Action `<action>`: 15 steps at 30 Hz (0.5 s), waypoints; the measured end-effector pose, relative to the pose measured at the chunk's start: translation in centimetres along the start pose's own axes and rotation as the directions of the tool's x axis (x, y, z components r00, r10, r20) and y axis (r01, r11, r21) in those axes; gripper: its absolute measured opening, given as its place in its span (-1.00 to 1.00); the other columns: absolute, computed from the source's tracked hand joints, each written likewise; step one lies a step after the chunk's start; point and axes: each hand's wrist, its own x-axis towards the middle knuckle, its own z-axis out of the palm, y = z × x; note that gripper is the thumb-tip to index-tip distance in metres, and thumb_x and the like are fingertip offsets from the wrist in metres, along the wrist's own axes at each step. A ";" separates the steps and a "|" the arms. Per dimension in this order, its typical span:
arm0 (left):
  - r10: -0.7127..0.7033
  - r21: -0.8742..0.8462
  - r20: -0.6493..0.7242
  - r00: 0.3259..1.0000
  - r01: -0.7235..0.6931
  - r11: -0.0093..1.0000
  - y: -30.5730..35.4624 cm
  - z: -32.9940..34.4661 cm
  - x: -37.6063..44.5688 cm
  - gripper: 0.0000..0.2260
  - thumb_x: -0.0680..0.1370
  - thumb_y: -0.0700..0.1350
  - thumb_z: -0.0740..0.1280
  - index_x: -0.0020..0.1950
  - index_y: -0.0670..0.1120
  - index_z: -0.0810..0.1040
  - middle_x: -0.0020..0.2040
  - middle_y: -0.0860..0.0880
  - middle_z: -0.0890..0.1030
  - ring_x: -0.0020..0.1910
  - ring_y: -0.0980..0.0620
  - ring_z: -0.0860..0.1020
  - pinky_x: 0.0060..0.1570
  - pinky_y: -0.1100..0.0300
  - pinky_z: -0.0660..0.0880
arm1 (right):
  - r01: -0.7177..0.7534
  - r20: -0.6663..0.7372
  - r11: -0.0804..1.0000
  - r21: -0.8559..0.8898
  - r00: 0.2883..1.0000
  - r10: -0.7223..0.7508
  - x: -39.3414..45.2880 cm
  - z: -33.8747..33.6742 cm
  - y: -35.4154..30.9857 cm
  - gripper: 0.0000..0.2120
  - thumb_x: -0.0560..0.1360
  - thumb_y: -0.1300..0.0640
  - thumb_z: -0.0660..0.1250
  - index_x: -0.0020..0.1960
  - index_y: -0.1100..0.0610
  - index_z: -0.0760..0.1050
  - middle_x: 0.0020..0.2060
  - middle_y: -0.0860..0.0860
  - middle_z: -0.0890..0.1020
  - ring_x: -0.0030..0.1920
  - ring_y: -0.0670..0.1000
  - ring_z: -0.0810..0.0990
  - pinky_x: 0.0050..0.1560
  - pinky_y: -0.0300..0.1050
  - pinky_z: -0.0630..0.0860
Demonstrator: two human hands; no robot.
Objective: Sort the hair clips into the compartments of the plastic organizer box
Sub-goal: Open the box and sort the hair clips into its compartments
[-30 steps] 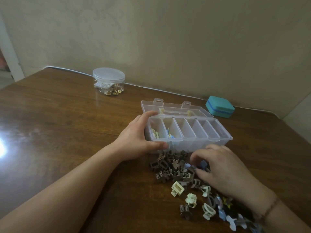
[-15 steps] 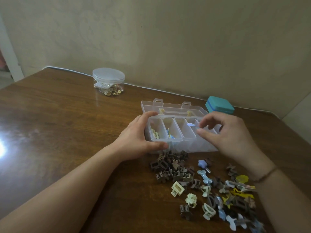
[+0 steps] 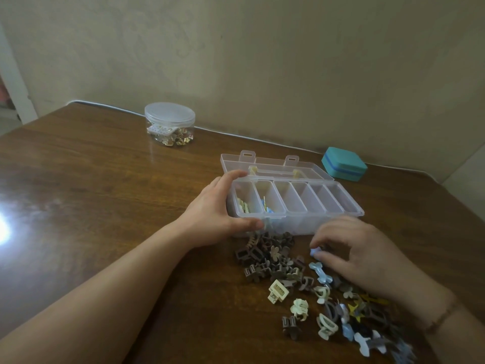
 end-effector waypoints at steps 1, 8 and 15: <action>0.000 0.002 -0.001 1.000 0.000 1.000 0.0 0.0 0.0 -0.11 0.27 0.29 0.53 0.50 0.22 0.17 0.47 0.11 0.32 0.38 0.05 0.36 0.34 -0.11 0.41 | 0.009 0.035 1.000 -0.021 0.999 -0.009 0.0 0.2 0.1 -0.91 0.43 -0.14 0.31 -0.09 -0.31 0.45 -0.18 -0.37 0.49 -0.02 -0.31 0.44 -0.03 -0.25 0.48; -0.001 -0.011 0.000 1.000 0.001 1.000 0.1 0.0 0.0 -0.13 0.27 0.28 0.52 0.48 0.25 0.18 0.45 0.14 0.33 0.38 0.07 0.36 0.34 -0.09 0.41 | -0.126 0.057 0.986 0.107 0.991 0.121 0.0 0.5 0.2 -0.84 0.45 -0.10 0.38 -0.10 -0.34 0.43 -0.08 -0.23 0.48 -0.05 -0.23 0.46 -0.04 -0.25 0.48; 0.005 -0.007 -0.006 1.000 -0.005 1.000 -0.2 0.0 0.0 -0.13 0.27 0.30 0.52 0.47 0.26 0.18 0.43 0.14 0.35 0.37 0.08 0.37 0.34 -0.06 0.41 | -0.024 -0.189 0.985 0.173 0.980 0.057 0.9 -1.9 -1.0 -0.85 0.38 -0.09 0.36 -0.05 -0.21 0.49 -0.16 -0.27 0.53 -0.04 -0.32 0.48 -0.21 -0.39 0.37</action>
